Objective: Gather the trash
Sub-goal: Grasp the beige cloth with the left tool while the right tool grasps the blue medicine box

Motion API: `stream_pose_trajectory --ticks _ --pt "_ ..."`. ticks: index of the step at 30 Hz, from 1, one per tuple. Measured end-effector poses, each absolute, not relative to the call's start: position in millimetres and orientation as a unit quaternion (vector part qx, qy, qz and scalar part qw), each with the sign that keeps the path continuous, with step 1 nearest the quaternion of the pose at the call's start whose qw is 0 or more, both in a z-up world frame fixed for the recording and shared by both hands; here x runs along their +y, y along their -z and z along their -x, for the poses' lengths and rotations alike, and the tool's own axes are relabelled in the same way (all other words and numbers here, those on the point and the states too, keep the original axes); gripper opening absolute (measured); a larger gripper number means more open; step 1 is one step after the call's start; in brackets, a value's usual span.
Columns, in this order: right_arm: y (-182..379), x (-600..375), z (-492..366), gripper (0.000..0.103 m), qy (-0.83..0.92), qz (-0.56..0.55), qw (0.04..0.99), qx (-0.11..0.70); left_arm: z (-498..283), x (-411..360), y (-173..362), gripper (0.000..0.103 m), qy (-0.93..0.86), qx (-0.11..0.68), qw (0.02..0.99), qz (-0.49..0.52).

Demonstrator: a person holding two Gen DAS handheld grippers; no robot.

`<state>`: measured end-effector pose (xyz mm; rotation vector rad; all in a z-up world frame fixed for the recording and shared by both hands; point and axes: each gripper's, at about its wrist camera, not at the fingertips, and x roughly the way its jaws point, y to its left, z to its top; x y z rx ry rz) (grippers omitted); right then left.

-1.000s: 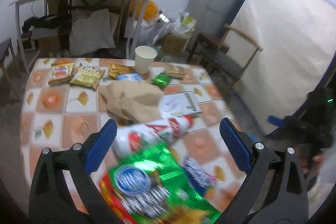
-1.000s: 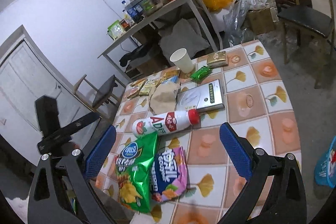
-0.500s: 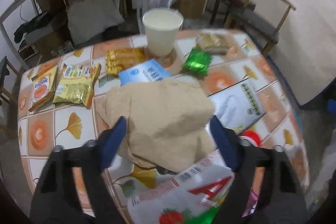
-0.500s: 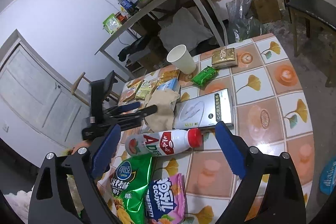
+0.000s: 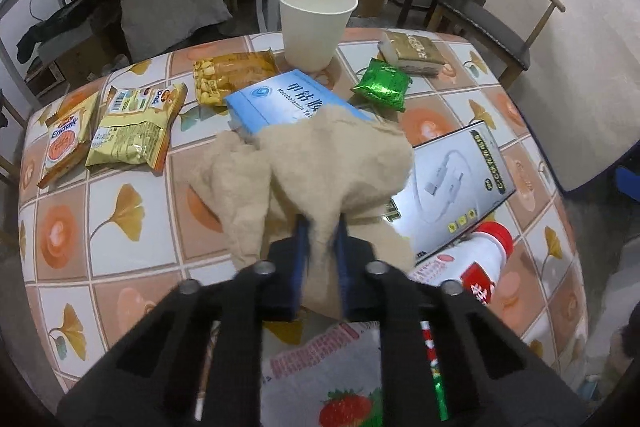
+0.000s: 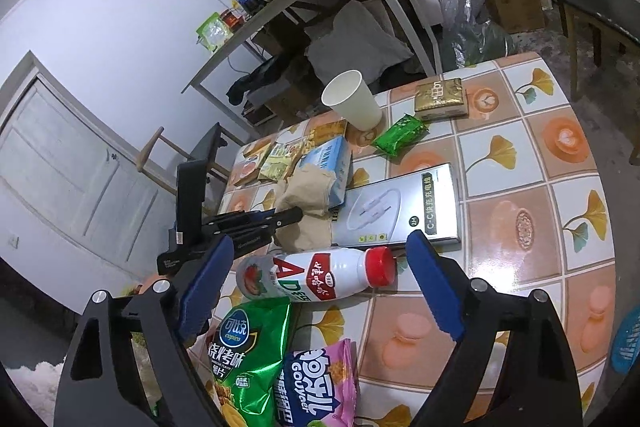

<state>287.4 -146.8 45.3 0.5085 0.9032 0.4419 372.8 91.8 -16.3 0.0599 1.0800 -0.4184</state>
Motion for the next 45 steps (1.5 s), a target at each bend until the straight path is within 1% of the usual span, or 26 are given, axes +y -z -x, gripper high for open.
stream_pose_trajectory --ticks 1,2,7,11,13,18,23,26,31,41,42,44,45 --pt "-45.9 -145.1 -288.1 0.086 -0.211 -0.240 0.845 0.429 -371.1 93.2 14.3 0.002 0.200 0.508 0.837 -0.025" --pt "-46.9 -143.8 -288.8 0.086 -0.214 -0.239 0.845 0.429 -368.7 94.8 11.9 0.000 0.202 0.505 0.839 -0.023" --pt "-55.2 -133.7 -302.7 0.086 -0.231 -0.233 0.842 0.428 -350.6 111.0 -12.1 0.000 0.207 0.473 0.856 0.001" --pt "-58.4 -114.8 -334.0 0.086 -0.253 -0.216 0.835 0.439 -335.8 131.1 -31.7 0.000 0.198 0.447 0.872 0.026" --pt "-54.0 -101.2 -355.3 0.086 -0.267 -0.202 0.825 0.455 -330.2 145.0 -41.3 0.000 0.188 0.434 0.880 0.043" --pt "-22.9 -61.0 -417.1 0.087 -0.242 -0.150 0.815 0.505 -319.0 179.8 -58.2 0.000 0.145 0.406 0.899 0.077" --pt "9.8 -23.1 -453.6 0.087 -0.229 -0.111 0.796 0.549 -308.9 207.7 -62.5 0.000 0.113 0.399 0.905 0.099" --pt "25.6 0.0 -463.8 0.087 -0.213 -0.067 0.789 0.573 -305.7 220.0 -61.2 0.000 0.100 0.400 0.904 0.110" --pt "39.2 27.0 -473.4 0.088 -0.189 -0.002 0.794 0.577 -302.4 227.8 -57.1 0.000 0.091 0.405 0.902 0.118" --pt "53.0 40.3 -482.8 0.087 -0.169 0.037 0.790 0.588 -302.9 232.0 -53.5 0.000 0.090 0.406 0.900 0.127" --pt "53.3 40.0 -482.2 0.086 -0.168 0.037 0.791 0.587 -302.9 232.5 -53.1 0.000 0.089 0.406 0.900 0.128" --pt "52.6 38.4 -480.9 0.074 -0.166 0.037 0.793 0.585 -302.4 233.6 -52.2 0.000 0.089 0.406 0.900 0.130" --pt "51.3 36.9 -480.2 0.073 -0.165 0.036 0.793 0.586 -302.0 234.1 -51.9 0.000 0.088 0.405 0.901 0.130"
